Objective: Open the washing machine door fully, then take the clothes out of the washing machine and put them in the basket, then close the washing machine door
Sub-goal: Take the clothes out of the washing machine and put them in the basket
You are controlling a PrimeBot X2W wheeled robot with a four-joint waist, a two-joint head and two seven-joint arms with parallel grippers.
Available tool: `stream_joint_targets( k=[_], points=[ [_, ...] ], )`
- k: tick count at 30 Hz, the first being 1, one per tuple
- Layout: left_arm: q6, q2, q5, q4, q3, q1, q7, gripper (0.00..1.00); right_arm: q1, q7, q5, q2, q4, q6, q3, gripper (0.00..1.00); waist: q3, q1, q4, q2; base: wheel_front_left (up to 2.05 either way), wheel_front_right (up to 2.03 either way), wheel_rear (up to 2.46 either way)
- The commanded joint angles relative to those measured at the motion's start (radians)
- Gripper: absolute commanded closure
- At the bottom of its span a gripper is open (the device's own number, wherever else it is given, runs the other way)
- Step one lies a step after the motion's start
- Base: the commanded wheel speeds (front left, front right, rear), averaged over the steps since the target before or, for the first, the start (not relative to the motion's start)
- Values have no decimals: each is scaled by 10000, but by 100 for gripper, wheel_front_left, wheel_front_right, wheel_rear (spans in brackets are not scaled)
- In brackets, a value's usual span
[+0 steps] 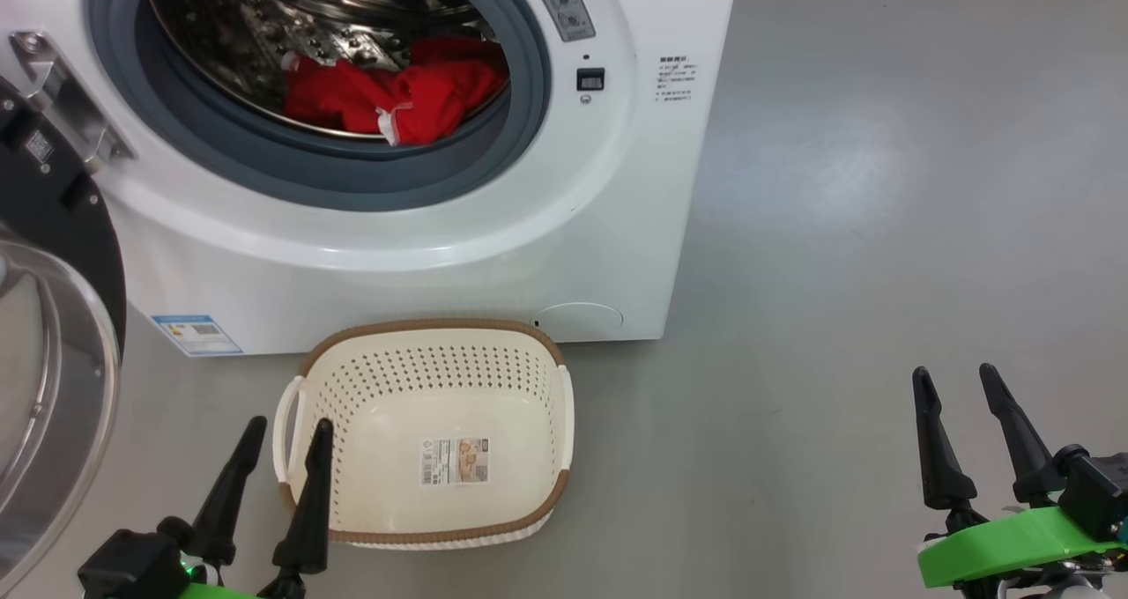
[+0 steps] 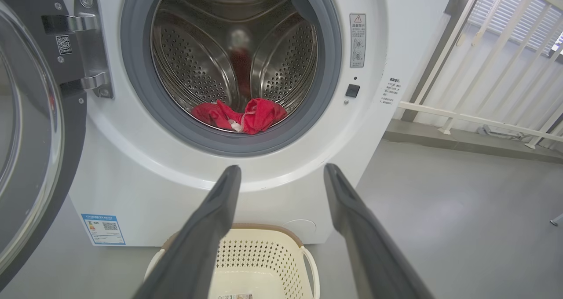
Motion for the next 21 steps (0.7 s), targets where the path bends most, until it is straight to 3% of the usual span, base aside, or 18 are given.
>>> stream_joint_targets(
  k=[1, 21],
  points=[
    [10, 192, -29, -275, 342, -246, -48, 0, -82, -65, 89, -168, -283, 65, 192, 0, 21, -1, 7, 0, 98, -98, 0],
    [10, 149, -46, -201, 414, -497, -48, 0, -242, -65, 64, -177, -248, 65, 215, 0, 179, -1, 61, 0, 67, -67, 0]
  ],
)
